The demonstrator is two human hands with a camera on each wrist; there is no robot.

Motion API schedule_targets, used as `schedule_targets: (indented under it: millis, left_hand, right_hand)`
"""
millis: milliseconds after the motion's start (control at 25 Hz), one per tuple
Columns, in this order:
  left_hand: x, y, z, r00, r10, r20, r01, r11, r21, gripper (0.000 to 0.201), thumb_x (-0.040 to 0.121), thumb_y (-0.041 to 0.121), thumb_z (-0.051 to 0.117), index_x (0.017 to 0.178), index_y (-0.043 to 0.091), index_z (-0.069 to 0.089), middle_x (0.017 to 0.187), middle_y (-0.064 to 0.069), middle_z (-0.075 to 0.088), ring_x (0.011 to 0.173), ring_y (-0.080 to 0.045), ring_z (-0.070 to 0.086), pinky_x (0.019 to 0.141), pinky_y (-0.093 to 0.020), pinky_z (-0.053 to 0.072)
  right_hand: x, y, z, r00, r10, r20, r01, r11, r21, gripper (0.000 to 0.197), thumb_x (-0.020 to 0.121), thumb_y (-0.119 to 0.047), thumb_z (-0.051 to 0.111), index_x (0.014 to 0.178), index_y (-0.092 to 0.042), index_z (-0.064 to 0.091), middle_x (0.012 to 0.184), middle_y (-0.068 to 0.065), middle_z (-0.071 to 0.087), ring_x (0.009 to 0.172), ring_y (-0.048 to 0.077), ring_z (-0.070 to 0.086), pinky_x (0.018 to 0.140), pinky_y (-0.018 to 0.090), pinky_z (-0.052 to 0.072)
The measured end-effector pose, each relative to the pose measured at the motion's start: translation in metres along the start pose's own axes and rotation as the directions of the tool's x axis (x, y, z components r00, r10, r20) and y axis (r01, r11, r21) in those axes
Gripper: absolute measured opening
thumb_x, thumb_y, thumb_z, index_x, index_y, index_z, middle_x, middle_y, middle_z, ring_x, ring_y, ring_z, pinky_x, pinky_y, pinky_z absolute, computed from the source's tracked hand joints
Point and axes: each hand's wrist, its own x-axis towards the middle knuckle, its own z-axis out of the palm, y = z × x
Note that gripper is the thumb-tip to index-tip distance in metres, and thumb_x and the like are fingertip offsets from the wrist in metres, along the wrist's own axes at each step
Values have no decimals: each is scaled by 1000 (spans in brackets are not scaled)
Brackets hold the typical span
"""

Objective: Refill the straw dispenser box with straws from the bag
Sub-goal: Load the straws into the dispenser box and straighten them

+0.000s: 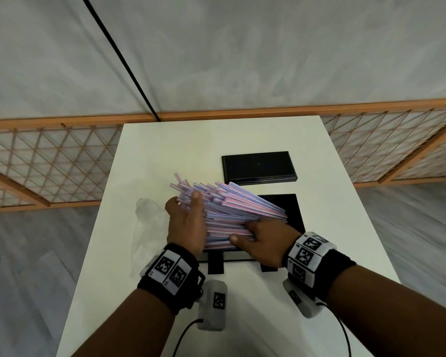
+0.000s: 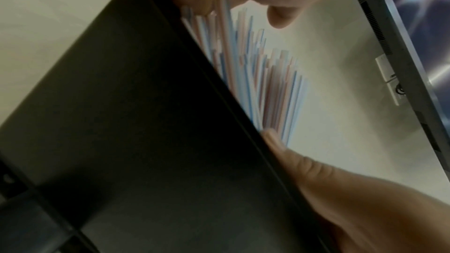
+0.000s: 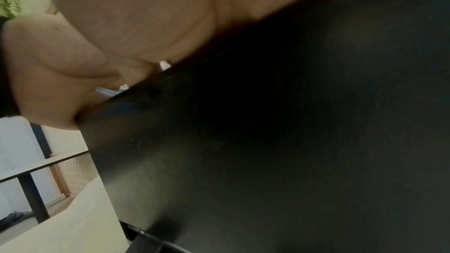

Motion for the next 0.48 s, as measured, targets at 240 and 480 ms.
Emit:
schedule_targets:
  millis: [240,480]
  left_hand:
    - [5,1,-7,996,-84,-12,83,994,-77,86,84,74,40,145,14,32,136,-10,55,121,-30,57,108,-52,43]
    - [7,-4,-9,995,-100,13,100,995,4,65,99,61,37,140,11,37,123,-9,58,118,-31,57,107,-47,43]
  right_hand:
    - [-13,-9,6,996,-21,-90,9,990,-138,75,83,-82,18,113,-28,61,109,2,68,105,24,64,89,35,52]
    - [-19,-8,2,983,-149,-108,152,988,22,53,90,-66,36,113,-27,63,92,-5,71,95,19,66,82,31,52]
